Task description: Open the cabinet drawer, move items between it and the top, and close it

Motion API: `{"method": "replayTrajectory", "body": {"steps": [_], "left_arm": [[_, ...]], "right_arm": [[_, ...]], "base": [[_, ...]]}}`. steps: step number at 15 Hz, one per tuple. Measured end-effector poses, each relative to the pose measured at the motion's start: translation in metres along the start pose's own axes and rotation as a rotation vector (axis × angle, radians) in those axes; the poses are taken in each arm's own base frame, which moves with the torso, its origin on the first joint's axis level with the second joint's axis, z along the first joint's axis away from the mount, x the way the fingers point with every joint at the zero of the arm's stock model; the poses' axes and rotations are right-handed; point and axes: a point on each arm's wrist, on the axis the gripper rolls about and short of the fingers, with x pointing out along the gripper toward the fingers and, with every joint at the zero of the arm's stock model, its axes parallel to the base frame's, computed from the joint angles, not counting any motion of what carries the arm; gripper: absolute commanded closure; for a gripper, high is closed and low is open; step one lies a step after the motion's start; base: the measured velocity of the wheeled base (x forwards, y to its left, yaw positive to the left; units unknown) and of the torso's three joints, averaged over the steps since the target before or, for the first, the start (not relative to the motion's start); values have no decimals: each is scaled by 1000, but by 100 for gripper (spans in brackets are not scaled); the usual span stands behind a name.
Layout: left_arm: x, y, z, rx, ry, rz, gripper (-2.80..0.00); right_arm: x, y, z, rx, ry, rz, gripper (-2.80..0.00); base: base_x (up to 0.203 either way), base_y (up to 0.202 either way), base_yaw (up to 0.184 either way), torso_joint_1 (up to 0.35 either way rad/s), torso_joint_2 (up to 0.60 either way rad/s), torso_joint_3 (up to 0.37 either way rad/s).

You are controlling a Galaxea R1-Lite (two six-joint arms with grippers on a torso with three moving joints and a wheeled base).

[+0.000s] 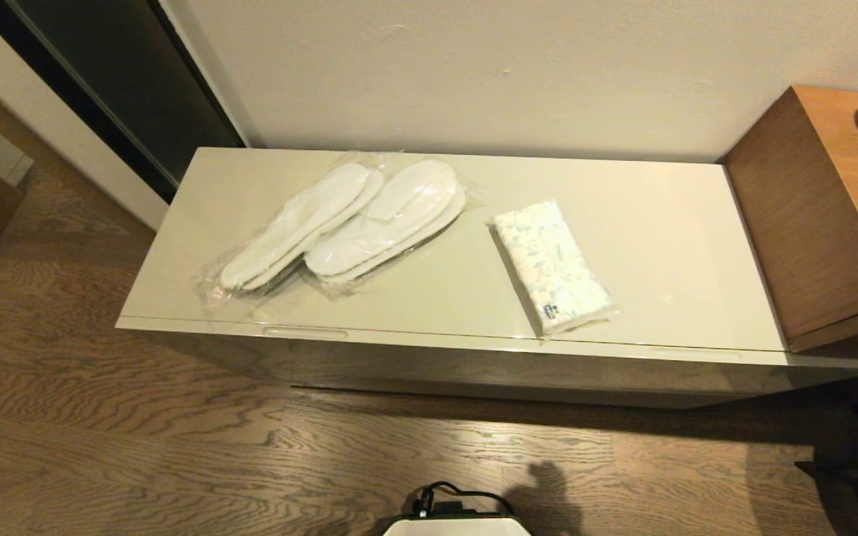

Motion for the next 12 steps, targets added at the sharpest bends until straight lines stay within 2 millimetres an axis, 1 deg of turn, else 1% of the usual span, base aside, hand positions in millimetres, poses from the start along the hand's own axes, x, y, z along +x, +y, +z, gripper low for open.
{"method": "replayTrajectory", "body": {"steps": [1, 2, 3, 4, 5, 6, 7, 8, 10, 11, 12], "left_arm": [[0, 0, 0, 0, 0, -1, 0], [0, 0, 0, 0, 0, -1, 0], [0, 0, 0, 0, 0, -1, 0], [0, 0, 0, 0, 0, 0, 0], [0, 0, 0, 0, 0, -1, 0], [0, 0, 0, 0, 0, 0, 0], [0, 0, 0, 0, 0, -1, 0], [0, 0, 0, 0, 0, -1, 0], [0, 0, 0, -1, 0, 0, 0], [0, 0, 0, 0, 0, 0, 0], [0, 0, 0, 0, 0, 0, 0]], "right_arm": [[-31, -20, 4, 19, -28, -6, 0], [-63, -40, -1, 31, -42, -19, 0], [-98, -60, -14, 36, -53, -38, 0], [-128, -74, -36, 25, -41, -52, 0], [-154, -84, -58, 23, -42, -52, 0], [-175, -91, -81, 27, -39, -43, 0], [-188, -96, -101, 33, -41, -37, 0], [-194, -101, -119, 29, -52, -29, 0], [-195, -107, -150, -7, -105, 2, 0], [-194, -107, -157, -18, -138, 25, 0], [-194, -107, -159, -9, -193, 74, 0]], "base": [[0, 0, 0, 0, 0, 0], [0, 0, 0, 0, 0, 0], [0, 0, 0, 0, 0, 0], [0, 0, 0, 0, 0, 0], [0, 0, 0, 0, 0, 0], [0, 0, 0, 0, 0, 0], [0, 0, 0, 0, 0, 0], [0, 0, 0, 0, 0, 0], [0, 0, 0, 0, 0, 0], [0, 0, 0, 0, 0, 0], [0, 0, 0, 0, 0, 0]]}}
